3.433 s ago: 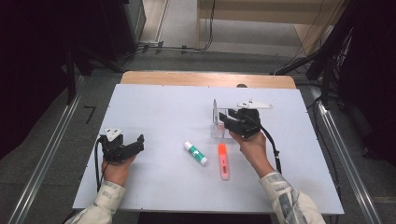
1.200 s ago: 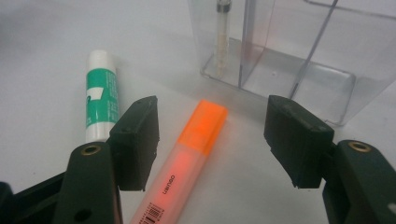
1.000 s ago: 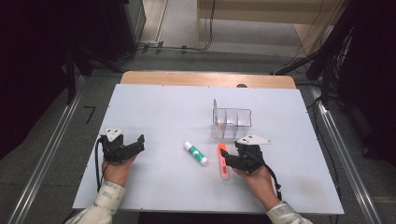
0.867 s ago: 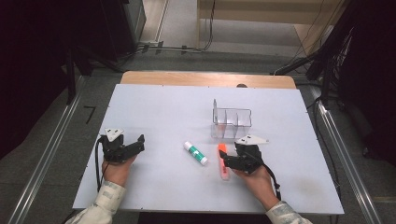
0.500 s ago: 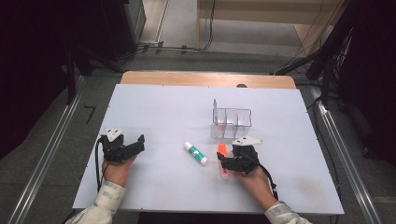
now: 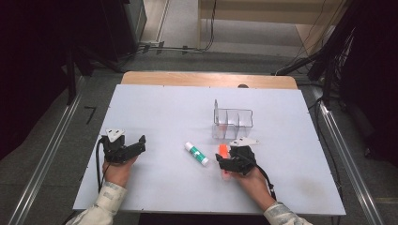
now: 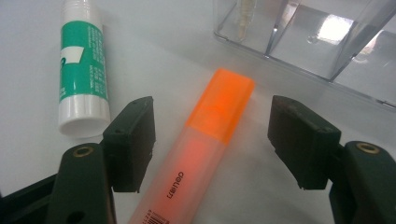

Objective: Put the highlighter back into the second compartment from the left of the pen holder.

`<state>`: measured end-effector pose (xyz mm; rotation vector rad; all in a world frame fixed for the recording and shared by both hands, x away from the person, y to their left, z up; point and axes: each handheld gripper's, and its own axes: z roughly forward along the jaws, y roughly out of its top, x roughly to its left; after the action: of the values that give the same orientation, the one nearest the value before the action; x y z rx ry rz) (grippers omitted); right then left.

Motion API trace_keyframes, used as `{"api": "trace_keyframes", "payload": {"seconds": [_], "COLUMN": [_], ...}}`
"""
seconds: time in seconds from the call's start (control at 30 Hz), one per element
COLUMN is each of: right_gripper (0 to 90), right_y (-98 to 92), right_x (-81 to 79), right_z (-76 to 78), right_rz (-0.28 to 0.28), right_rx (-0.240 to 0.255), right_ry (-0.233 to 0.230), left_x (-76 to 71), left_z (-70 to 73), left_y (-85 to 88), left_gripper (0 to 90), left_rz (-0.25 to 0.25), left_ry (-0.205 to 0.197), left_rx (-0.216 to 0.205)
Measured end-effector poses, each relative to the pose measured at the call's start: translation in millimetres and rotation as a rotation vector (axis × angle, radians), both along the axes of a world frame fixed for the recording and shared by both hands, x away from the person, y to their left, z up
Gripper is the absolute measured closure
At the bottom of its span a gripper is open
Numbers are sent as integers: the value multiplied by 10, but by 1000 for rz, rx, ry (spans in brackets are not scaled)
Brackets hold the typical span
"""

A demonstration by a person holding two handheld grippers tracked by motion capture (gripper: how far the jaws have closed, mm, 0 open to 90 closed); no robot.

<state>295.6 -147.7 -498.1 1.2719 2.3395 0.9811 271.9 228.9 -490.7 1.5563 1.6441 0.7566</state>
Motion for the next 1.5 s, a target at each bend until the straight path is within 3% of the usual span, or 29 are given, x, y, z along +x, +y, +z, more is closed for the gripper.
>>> {"api": "trace_keyframes", "payload": {"seconds": [0.6,1.1,1.23,1.5], "right_gripper": [400,601,615,645], "right_y": [66,105,95,51], "right_x": [76,103,116,121], "right_z": [-52,-39,-28,38], "right_rz": [-12,-22,-12,-24], "right_rx": [-24,-57,-62,-40], "right_ry": [5,-4,0,4], "left_x": [2,3,3,3], "left_z": [-1,-2,-2,0], "left_y": [-4,-11,-7,-3], "left_gripper": [140,140,140,140], "left_rz": [-5,-6,-6,-4], "left_ry": [5,3,4,3], "left_rx": [5,5,4,2]}}
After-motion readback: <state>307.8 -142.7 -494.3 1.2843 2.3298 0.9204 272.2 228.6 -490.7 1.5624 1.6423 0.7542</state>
